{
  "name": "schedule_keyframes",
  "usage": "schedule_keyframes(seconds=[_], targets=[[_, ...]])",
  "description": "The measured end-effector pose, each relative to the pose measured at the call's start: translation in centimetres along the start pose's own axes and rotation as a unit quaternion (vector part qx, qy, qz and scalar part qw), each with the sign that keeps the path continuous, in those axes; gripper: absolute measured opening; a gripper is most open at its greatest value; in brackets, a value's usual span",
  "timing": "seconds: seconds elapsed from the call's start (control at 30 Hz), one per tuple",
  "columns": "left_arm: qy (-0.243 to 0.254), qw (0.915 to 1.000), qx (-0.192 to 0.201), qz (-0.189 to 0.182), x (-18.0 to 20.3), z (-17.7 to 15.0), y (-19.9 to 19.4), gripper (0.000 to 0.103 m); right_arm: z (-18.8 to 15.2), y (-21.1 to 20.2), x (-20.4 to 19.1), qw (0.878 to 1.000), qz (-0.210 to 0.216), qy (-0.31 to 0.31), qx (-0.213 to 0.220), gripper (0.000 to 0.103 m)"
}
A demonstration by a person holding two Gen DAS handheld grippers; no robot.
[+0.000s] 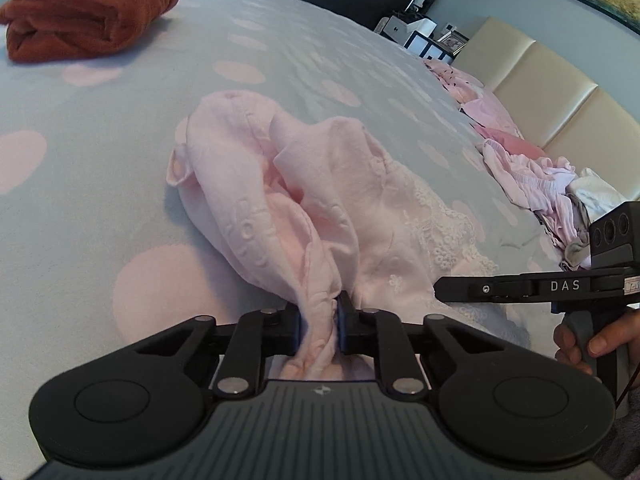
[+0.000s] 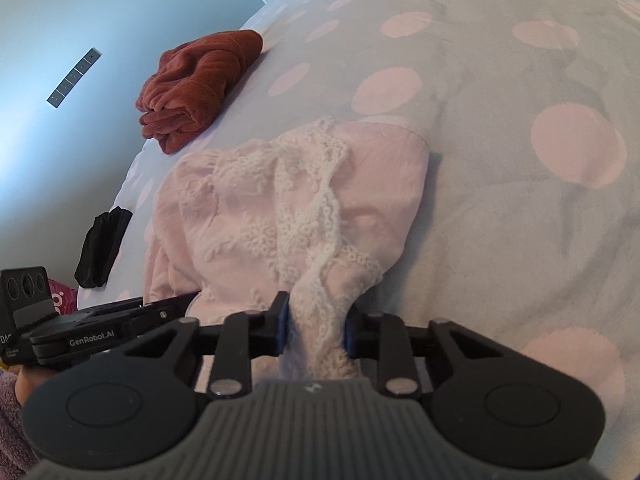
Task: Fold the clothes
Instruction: 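Lift the folded pink garment with both tools and carry it toward the rust-red fleece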
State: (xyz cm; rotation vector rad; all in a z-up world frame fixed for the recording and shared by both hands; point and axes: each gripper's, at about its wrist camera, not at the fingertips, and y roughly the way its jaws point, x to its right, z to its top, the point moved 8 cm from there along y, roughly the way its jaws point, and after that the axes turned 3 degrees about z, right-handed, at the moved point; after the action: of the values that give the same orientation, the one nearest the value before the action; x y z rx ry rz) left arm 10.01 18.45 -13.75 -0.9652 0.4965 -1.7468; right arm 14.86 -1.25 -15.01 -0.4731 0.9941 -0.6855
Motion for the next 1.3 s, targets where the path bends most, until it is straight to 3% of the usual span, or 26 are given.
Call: schedule_keyframes(seconds=[0.2, 0.53, 0.9, 1.1, 1.3], targets=[[0.007, 0.9995, 0.028, 0.010, 0.5, 0.9, -2.9, 0.011, 0.6, -1.7, -2.1, 1.000, 0.017, -0.015, 0.018, 0.022], [0.019, 0.9976, 0.060, 0.030, -2.1, 5.6, -11.3, 0.011, 3.1, -2.5, -10.5, 0.996, 0.066, -0.050, 0.041, 0.022], [0.035, 0.9966, 0.050, 0.056, -13.4, 11.5, -17.8, 0.011, 4.8, 5.7, -21.6, 0.990, 0.120, -0.040, 0.062, 0.022], [0.021, 0.9966, 0.057, 0.056, -19.8, 12.7, -17.2, 0.011, 5.5, 11.6, -24.9, 0.989, 0.125, -0.038, 0.070, 0.022], [0.005, 0.9970, 0.063, 0.044, -24.6, 14.1, -14.6, 0.011, 7.0, 16.7, -25.5, 0.990, 0.116, -0.040, 0.071, 0.022]])
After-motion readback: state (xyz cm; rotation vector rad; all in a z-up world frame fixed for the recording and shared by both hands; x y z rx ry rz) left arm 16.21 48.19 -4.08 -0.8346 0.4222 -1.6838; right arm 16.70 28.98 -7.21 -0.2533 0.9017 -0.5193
